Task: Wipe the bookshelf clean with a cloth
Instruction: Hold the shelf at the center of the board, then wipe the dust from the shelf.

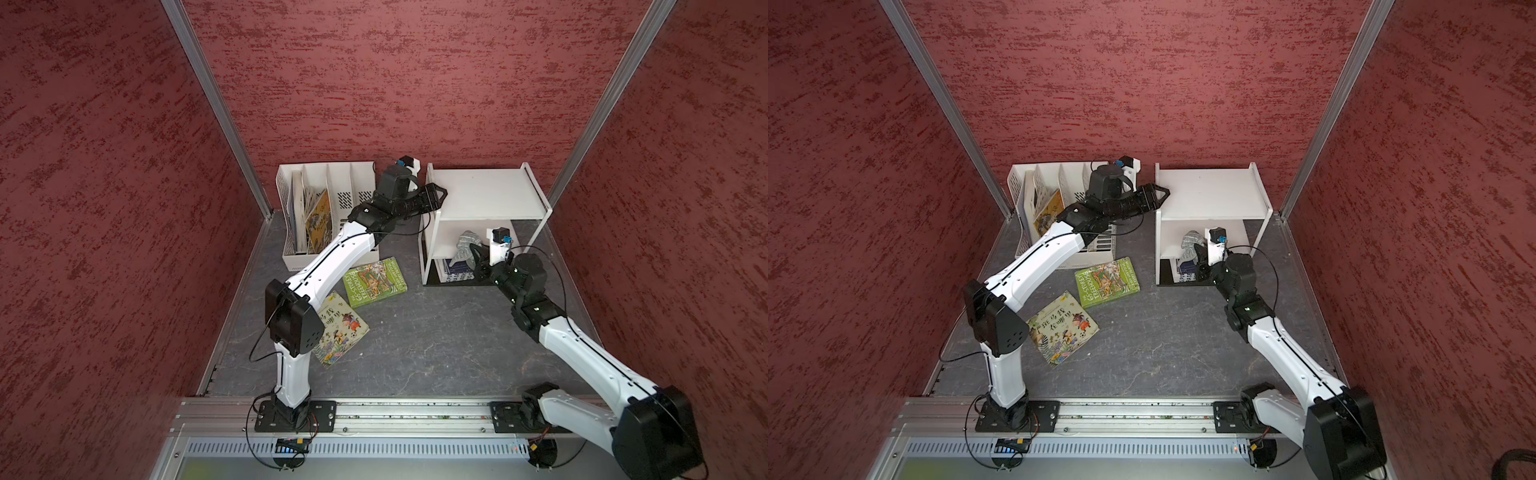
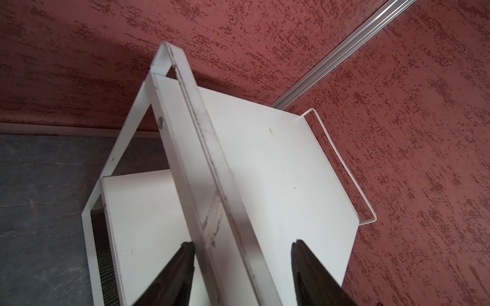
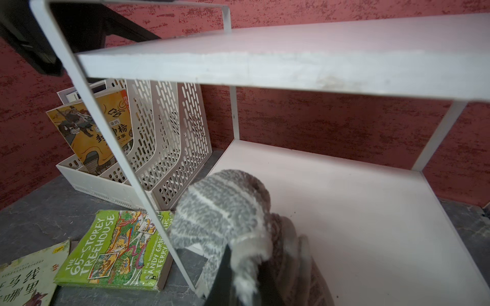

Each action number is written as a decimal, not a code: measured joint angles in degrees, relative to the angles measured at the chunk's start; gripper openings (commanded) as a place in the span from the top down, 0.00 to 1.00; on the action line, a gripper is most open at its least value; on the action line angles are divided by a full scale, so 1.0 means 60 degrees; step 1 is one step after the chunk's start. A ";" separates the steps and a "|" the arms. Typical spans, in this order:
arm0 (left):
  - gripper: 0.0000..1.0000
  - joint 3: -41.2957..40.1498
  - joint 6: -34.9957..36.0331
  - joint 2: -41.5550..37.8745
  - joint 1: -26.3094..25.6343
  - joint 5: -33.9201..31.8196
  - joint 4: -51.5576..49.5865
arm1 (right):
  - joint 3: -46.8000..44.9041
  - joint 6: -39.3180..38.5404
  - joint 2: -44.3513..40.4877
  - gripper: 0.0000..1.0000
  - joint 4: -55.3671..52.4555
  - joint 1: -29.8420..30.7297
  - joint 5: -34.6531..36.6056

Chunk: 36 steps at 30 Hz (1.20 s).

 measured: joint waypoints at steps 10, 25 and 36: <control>0.44 0.0062 -0.0004 0.0000 -0.0047 -0.0109 -0.0069 | -0.1060 0.1129 0.0980 1.00 0.2262 0.0004 0.0138; 0.44 0.0095 0.0047 0.0000 -0.0113 -0.0317 -0.0135 | -0.1370 0.6040 0.2160 1.00 0.4095 -0.0182 0.0321; 0.44 0.0117 0.0106 0.0000 -0.0146 -0.0342 -0.0146 | 0.0882 0.8597 0.3916 1.00 0.3515 -0.1166 -0.1271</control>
